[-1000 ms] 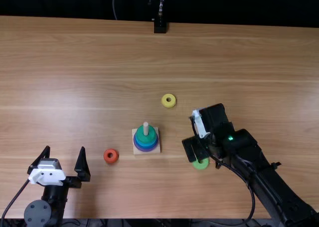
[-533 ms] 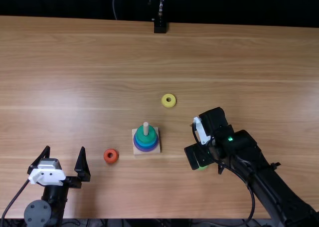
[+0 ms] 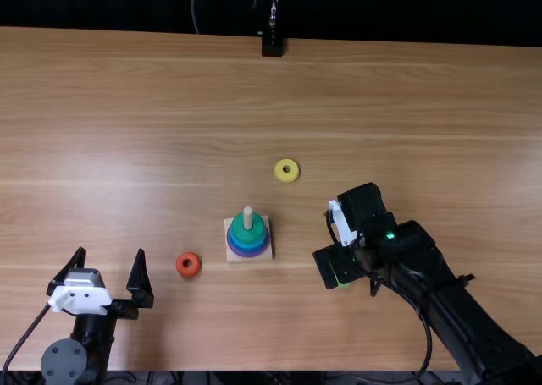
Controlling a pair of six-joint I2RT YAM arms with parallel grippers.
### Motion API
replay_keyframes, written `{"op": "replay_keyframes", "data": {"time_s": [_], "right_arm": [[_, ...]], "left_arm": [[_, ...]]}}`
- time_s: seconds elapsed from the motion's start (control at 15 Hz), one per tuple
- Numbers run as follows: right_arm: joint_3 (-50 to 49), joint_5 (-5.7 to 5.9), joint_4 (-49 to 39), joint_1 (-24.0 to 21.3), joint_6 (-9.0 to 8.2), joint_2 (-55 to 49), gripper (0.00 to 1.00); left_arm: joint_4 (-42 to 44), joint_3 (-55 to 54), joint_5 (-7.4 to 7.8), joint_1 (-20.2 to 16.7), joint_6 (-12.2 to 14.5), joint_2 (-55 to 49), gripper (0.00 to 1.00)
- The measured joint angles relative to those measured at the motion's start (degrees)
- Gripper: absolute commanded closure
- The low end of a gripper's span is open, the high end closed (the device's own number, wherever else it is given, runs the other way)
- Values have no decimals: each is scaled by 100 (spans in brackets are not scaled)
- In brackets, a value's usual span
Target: Build the Hanoi tower: stack the rings onto the peg from bottom to top in this color order: purple, dark blue, light blue, dark green, light green, yellow, orange.
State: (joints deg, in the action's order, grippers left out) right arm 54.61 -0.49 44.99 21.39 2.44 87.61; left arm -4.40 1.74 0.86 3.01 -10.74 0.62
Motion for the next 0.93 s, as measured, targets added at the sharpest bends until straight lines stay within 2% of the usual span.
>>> {"op": "replay_keyframes", "data": {"time_s": [0.27, 0.6, 0.93], "right_arm": [[0, -7, 4, 31, 2, 170, 0], [0, -15, 413, 492, -7, 391, 0], [0, -13, 376, 525, -20, 560, 0]], "left_arm": [[2, 0, 2, 0, -2, 0, 0], [2, 0, 2, 0, 0, 0, 0], [2, 0, 0, 0, -2, 2, 0]]}}
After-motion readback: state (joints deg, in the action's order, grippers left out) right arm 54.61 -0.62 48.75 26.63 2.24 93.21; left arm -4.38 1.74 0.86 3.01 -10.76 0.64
